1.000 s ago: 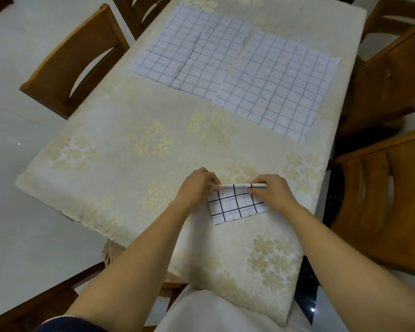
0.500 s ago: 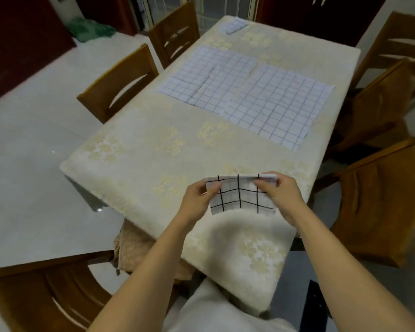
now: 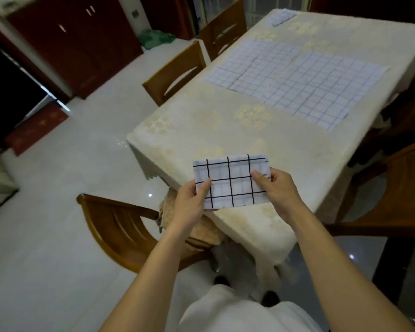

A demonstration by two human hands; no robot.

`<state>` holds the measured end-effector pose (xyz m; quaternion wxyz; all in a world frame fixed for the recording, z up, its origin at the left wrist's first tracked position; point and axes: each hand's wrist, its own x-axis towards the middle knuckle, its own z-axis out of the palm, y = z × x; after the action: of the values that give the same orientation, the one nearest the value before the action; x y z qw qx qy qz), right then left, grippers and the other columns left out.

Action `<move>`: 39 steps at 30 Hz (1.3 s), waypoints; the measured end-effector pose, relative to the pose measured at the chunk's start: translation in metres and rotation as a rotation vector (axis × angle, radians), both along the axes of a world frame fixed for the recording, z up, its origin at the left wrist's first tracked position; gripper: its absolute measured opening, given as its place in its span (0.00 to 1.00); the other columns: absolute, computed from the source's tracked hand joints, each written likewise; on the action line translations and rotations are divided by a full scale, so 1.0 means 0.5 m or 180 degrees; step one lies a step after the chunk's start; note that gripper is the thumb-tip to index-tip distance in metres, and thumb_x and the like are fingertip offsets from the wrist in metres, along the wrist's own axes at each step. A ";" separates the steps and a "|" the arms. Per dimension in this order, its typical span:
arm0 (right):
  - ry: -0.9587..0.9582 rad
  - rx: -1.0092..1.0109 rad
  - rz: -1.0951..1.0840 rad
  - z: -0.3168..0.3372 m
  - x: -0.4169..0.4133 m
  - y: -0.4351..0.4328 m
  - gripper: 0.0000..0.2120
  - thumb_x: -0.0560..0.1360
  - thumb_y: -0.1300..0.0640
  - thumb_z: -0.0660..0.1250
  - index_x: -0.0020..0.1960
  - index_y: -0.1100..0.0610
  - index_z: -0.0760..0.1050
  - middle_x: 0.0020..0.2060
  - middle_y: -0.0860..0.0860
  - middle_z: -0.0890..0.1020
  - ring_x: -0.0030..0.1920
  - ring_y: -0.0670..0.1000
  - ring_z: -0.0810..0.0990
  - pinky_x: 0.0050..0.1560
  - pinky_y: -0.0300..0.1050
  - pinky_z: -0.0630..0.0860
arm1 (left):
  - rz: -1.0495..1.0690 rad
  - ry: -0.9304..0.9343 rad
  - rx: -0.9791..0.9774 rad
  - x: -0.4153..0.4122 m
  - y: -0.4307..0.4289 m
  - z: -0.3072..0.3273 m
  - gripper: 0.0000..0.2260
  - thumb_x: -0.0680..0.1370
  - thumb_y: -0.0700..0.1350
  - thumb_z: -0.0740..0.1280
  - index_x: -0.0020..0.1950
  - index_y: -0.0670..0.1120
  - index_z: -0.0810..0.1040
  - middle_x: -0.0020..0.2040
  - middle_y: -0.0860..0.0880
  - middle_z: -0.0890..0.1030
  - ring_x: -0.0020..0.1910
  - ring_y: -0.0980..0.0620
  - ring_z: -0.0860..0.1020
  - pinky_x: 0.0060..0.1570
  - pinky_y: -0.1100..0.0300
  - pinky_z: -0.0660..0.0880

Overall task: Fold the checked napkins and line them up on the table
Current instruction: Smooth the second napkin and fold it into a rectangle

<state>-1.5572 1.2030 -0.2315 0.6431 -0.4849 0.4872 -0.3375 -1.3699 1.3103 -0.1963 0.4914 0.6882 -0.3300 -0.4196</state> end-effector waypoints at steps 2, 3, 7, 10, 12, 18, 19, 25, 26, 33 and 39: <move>0.0061 -0.0134 0.0130 0.015 0.028 0.015 0.09 0.79 0.50 0.70 0.51 0.56 0.84 0.46 0.52 0.87 0.48 0.54 0.86 0.48 0.51 0.83 | 0.0147 -0.0192 0.0077 0.028 0.023 0.013 0.12 0.84 0.52 0.64 0.57 0.47 0.84 0.48 0.51 0.88 0.49 0.53 0.86 0.44 0.59 0.81; 0.0117 -0.0203 0.0164 0.022 0.041 0.024 0.10 0.79 0.50 0.70 0.50 0.56 0.84 0.46 0.52 0.87 0.48 0.54 0.86 0.47 0.50 0.83 | 0.0173 -0.0199 0.0073 0.039 0.033 0.020 0.13 0.84 0.52 0.63 0.57 0.47 0.84 0.48 0.51 0.88 0.49 0.52 0.86 0.46 0.55 0.82; 0.0400 -0.0437 0.0221 0.039 0.105 0.064 0.14 0.79 0.50 0.70 0.49 0.63 0.80 0.45 0.61 0.84 0.44 0.56 0.83 0.47 0.58 0.81 | 0.0303 -0.0150 -0.0067 0.084 0.082 0.040 0.11 0.85 0.49 0.63 0.55 0.46 0.83 0.46 0.51 0.88 0.46 0.54 0.87 0.41 0.60 0.82; 0.0469 -0.0527 0.0324 0.056 0.179 0.106 0.15 0.79 0.52 0.70 0.47 0.65 0.79 0.44 0.61 0.84 0.41 0.51 0.81 0.42 0.53 0.80 | 0.0541 -0.0242 -0.0080 0.139 0.143 0.041 0.11 0.85 0.49 0.63 0.54 0.46 0.83 0.44 0.51 0.87 0.44 0.54 0.87 0.36 0.63 0.81; 0.0486 -0.0569 0.0453 0.063 0.247 0.146 0.12 0.80 0.53 0.69 0.44 0.62 0.79 0.39 0.53 0.83 0.40 0.48 0.80 0.35 0.38 0.76 | 0.0714 -0.0245 -0.0059 0.196 0.194 0.037 0.11 0.84 0.50 0.64 0.54 0.46 0.83 0.45 0.49 0.87 0.43 0.52 0.87 0.35 0.59 0.83; 0.0406 -0.0440 0.0787 0.072 0.518 0.317 0.08 0.80 0.51 0.68 0.48 0.55 0.82 0.38 0.45 0.85 0.39 0.45 0.84 0.35 0.34 0.78 | 0.1182 -0.0241 0.0039 0.449 0.380 0.020 0.09 0.84 0.53 0.64 0.54 0.51 0.83 0.47 0.54 0.87 0.47 0.56 0.86 0.42 0.59 0.84; 0.0362 -0.0396 0.0851 0.072 0.569 0.349 0.08 0.80 0.50 0.68 0.49 0.53 0.82 0.38 0.45 0.86 0.39 0.43 0.84 0.35 0.34 0.78 | 0.1239 -0.0173 0.0032 0.498 0.412 0.017 0.10 0.84 0.52 0.64 0.55 0.49 0.83 0.48 0.52 0.87 0.47 0.54 0.86 0.42 0.56 0.85; 0.0258 -0.0472 0.1179 0.096 0.865 0.493 0.09 0.81 0.52 0.66 0.51 0.57 0.82 0.43 0.51 0.87 0.46 0.51 0.86 0.48 0.47 0.84 | 0.1531 0.0007 -0.0046 0.757 0.582 0.041 0.09 0.84 0.48 0.65 0.55 0.45 0.82 0.49 0.46 0.86 0.46 0.47 0.86 0.36 0.51 0.84; 0.0185 -0.0486 0.1198 0.106 0.904 0.511 0.09 0.81 0.53 0.67 0.51 0.58 0.82 0.44 0.52 0.87 0.47 0.52 0.86 0.50 0.50 0.84 | 0.1564 0.0008 -0.0062 0.793 0.603 0.049 0.08 0.84 0.48 0.65 0.55 0.47 0.82 0.48 0.47 0.87 0.46 0.47 0.86 0.36 0.51 0.84; 0.0230 -0.0878 0.1744 0.146 1.112 0.533 0.10 0.80 0.51 0.68 0.50 0.57 0.83 0.43 0.51 0.87 0.45 0.49 0.86 0.49 0.48 0.84 | 0.1836 -0.0100 -0.0148 0.996 0.669 0.084 0.09 0.85 0.48 0.65 0.52 0.46 0.83 0.45 0.47 0.88 0.44 0.47 0.87 0.36 0.52 0.83; 0.0130 -0.0868 0.1969 0.118 1.297 0.501 0.07 0.81 0.56 0.67 0.49 0.56 0.82 0.33 0.41 0.84 0.36 0.39 0.82 0.37 0.35 0.78 | 0.2009 -0.0264 0.0036 1.159 0.660 0.062 0.12 0.84 0.51 0.67 0.51 0.43 0.83 0.45 0.44 0.87 0.45 0.43 0.86 0.42 0.45 0.85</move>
<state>-0.9086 1.4535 -0.1723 0.6344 -0.6979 0.2802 -0.1787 -0.7903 1.6404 -0.1651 0.5796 0.7758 -0.1177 -0.2198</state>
